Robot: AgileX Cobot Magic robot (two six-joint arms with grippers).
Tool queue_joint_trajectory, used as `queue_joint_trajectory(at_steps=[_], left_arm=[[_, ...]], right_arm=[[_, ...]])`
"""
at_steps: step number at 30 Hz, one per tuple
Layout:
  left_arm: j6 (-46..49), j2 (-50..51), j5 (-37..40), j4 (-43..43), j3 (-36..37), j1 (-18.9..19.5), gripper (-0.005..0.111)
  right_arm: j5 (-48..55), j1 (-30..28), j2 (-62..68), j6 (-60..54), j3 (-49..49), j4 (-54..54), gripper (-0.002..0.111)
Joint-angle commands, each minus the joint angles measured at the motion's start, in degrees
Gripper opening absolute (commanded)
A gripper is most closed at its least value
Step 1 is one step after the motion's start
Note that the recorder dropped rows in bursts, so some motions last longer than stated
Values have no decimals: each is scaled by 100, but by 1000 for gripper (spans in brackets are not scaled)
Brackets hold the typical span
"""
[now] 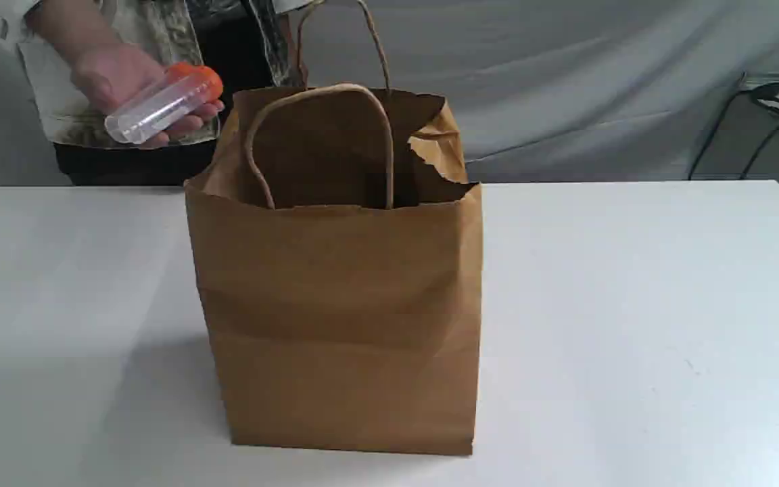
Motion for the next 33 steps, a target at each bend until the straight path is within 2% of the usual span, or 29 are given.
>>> queue_joint_trajectory(at_steps=[1, 3, 6, 16, 19, 26, 29, 33], left_arm=[[-1347, -16, -827, -611, 29, -30, 0], [-1592, -16, -922, -909, 29, -30, 0], [-1592, -16, -1051, -881, 29, -30, 0], [-1742, -16, -2516, -805, 29, -30, 1], [-1095, -16, -2440, -778, -184, -30, 1], [1505, 183, -2030, -803, -1634, -30, 1], [2152, 541, -2271, -803, -2276, -30, 1], [2556, 1089, -2612, -712, -3066, -30, 1]], right_arm=[[476, -45, -11, 135, 20, -91, 0], [769, -45, -11, 135, 20, -91, 0], [942, -45, -11, 135, 20, -91, 0], [1001, -34, -11, 135, 20, -91, 0], [1001, -34, -11, 147, 20, -91, 0], [1105, -34, -11, 148, 20, -91, 0], [1256, -34, -11, 148, 20, -91, 0], [1284, 27, -11, 148, 20, -61, 0]])
